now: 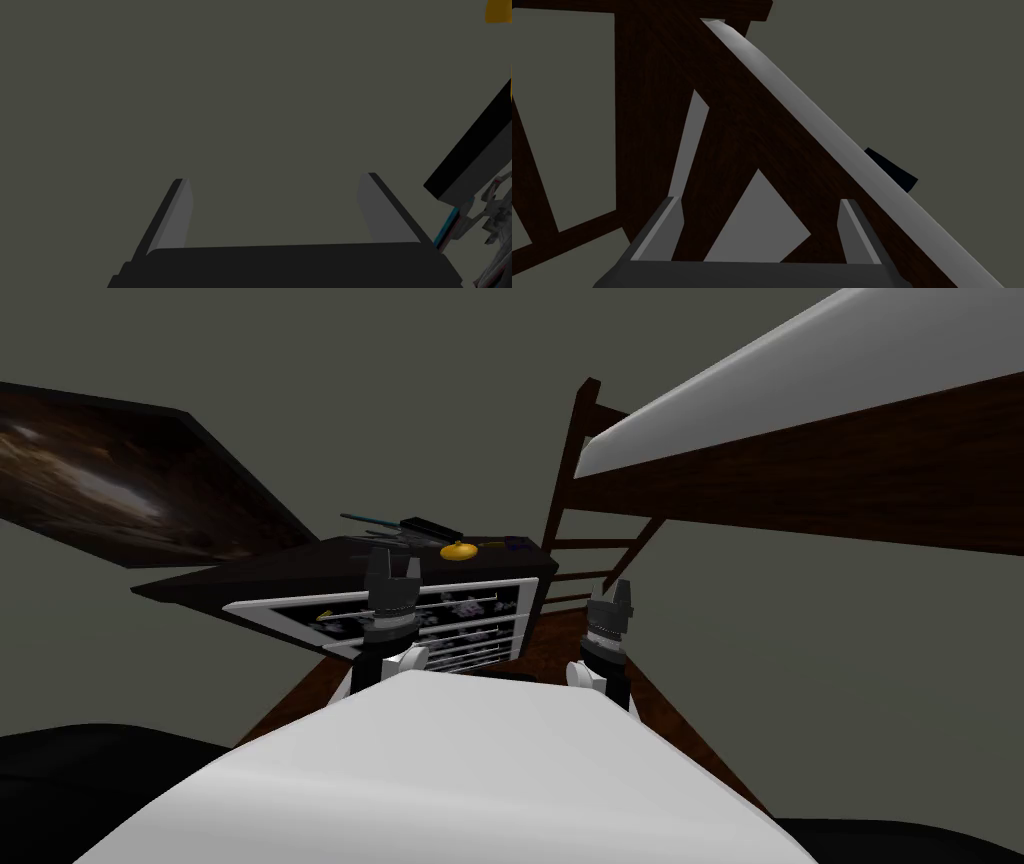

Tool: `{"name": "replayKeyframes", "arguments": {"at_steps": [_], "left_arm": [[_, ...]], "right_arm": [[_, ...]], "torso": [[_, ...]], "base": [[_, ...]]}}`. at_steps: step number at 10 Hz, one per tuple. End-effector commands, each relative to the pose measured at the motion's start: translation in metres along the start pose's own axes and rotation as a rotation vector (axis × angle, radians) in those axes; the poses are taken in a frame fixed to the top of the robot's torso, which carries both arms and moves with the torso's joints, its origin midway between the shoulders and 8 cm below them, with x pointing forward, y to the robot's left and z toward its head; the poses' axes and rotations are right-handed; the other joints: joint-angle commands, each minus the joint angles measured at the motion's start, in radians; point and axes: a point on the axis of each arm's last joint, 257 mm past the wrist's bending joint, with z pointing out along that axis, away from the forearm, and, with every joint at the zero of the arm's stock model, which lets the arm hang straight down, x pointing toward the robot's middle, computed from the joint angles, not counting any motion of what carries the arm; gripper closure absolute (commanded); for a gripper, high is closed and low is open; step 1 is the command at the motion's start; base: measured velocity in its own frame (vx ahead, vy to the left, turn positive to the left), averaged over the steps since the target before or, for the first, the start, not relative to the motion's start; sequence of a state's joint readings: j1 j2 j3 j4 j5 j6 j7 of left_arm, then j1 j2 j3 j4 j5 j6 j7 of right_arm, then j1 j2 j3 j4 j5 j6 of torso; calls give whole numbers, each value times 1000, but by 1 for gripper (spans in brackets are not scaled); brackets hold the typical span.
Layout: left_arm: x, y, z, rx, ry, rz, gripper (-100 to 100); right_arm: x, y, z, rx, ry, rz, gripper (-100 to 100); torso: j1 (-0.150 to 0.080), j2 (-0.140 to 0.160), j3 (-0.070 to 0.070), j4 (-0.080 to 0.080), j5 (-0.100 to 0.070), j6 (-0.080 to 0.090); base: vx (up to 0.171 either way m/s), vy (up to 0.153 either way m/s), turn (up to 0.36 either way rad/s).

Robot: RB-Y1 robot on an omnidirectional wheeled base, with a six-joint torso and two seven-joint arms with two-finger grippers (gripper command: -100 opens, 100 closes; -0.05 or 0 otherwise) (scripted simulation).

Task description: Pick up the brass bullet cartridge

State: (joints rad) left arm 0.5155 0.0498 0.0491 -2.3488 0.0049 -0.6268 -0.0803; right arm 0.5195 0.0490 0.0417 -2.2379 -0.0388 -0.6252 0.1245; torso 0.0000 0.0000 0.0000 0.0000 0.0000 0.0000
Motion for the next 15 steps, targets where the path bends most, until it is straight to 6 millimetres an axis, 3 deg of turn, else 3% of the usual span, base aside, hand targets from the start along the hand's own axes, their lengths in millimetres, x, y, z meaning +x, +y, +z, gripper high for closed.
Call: {"name": "replayKeyframes", "arguments": {"at_steps": [1,5,14,15], "left_arm": [[8,8,9,-7,29,-27,-100],[32,38,33,-54,107,-101,-100],[68,84,83,-153,205,-176,-100],[73,97,88,-181,227,-184,-100]], "right_arm": [[0,0,0,0,0,0,0],[0,0,0,0,0,0,0],[0,0,0,0,0,0,0],[0,0,0,0,0,0,0]], "torso": [[0,0,0,0,0,0],[-6,2,1,0,-1,0],[-4,2,1,0,-1,0],[-4,2,1,0,-1,0]], "base": [[-23,-36,-89],[-42,-81,-99],[-32,-59,-71],[-45,-73,-127]]}}
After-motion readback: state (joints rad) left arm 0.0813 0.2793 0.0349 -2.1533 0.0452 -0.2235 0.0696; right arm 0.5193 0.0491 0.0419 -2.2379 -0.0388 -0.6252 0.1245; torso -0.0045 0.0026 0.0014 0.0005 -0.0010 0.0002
